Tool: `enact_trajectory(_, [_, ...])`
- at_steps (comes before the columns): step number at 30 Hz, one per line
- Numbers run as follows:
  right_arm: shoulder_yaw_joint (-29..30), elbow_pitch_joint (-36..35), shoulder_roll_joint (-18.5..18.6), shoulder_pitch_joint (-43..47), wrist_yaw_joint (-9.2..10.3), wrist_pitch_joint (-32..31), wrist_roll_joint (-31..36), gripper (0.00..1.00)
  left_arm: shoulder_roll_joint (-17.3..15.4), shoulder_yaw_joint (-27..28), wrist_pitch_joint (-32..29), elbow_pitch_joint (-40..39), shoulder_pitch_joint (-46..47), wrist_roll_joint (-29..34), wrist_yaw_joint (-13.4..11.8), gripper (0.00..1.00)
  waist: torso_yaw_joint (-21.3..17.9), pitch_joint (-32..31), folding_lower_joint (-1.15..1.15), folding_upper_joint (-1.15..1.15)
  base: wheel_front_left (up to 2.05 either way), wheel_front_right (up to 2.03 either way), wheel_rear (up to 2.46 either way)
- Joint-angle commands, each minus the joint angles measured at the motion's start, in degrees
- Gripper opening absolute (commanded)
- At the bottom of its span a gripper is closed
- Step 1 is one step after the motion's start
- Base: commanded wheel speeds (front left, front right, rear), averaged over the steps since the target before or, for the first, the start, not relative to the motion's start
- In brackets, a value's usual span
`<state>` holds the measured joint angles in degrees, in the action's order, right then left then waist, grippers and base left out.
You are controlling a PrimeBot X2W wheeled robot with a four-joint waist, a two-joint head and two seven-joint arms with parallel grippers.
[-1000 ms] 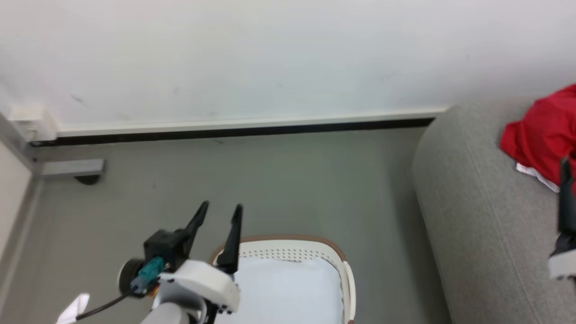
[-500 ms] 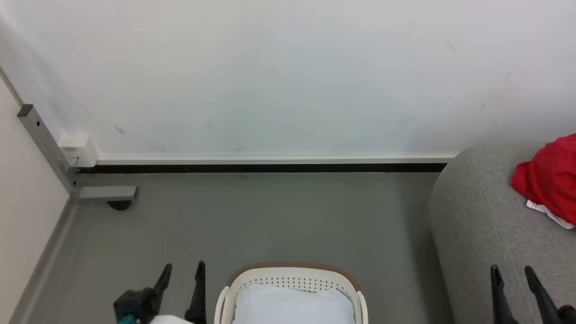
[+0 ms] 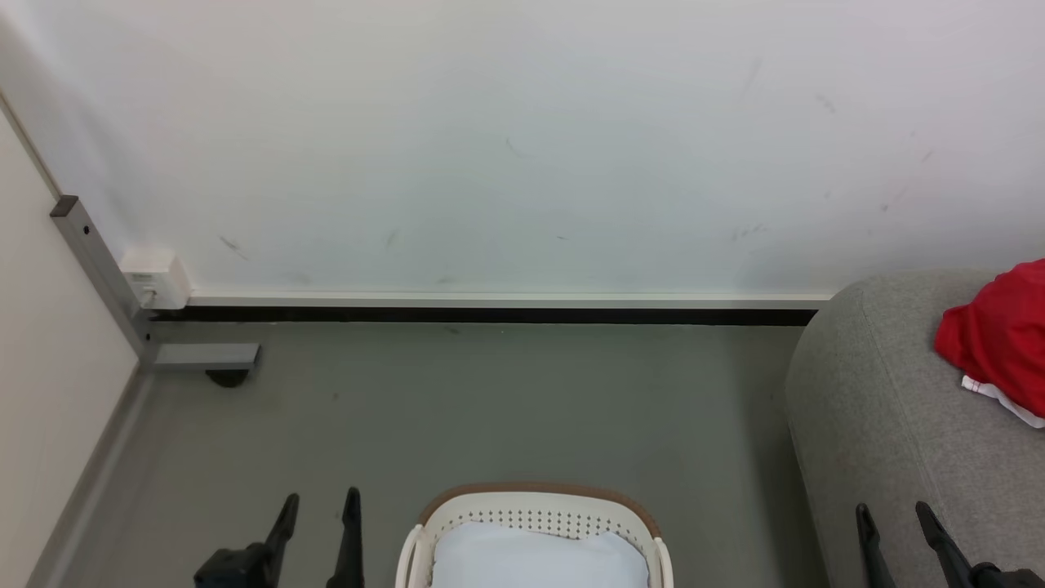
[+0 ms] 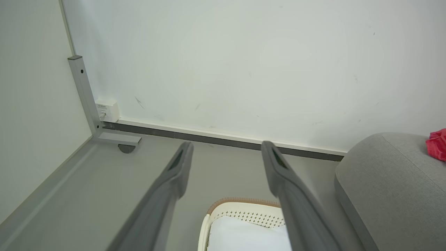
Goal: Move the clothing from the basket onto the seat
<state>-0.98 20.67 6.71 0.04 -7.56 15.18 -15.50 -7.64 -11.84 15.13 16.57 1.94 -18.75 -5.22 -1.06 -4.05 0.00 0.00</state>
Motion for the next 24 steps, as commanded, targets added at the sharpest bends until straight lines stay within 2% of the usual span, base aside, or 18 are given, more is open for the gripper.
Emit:
enact_trajectory(1, [-0.4, 0.4, -0.1, -1.1, 0.14, 0.0, 0.8, 1.0, 0.5, 0.7, 0.0, 0.4, 0.0, 1.0, 0.6, 1.0, 0.1, 0.1, 0.0, 0.0, 0.0, 0.0, 0.0])
enact_trajectory(19, [-2.8, 1.7, -0.2, -2.3, 0.15, 0.0, -0.1, 1.0, 3.2, 4.9, 0.0, 3.4, 1.8, 5.2, 4.2, 1.0, 0.1, 0.6, 0.0, 0.0, 0.0, 0.0, 0.0])
enact_trajectory(20, [-2.8, 1.5, -0.5, -2.0, 0.0, 0.0, 0.2, 0.0, 3.3, 4.9, 0.0, 3.4, 1.4, 4.6, 4.2, 0.0, 0.1, 0.6, 0.0, 0.0, 0.0, 0.0, 0.0])
enact_trajectory(24, [-2.7, 3.0, -1.3, -0.9, 0.0, -0.2, -0.2, 0.0, 3.5, 4.7, -0.2, 5.1, 0.1, 4.0, 4.2, 0.0, 0.1, 0.6, 0.01, 0.0, 0.0, 0.0, 0.0])
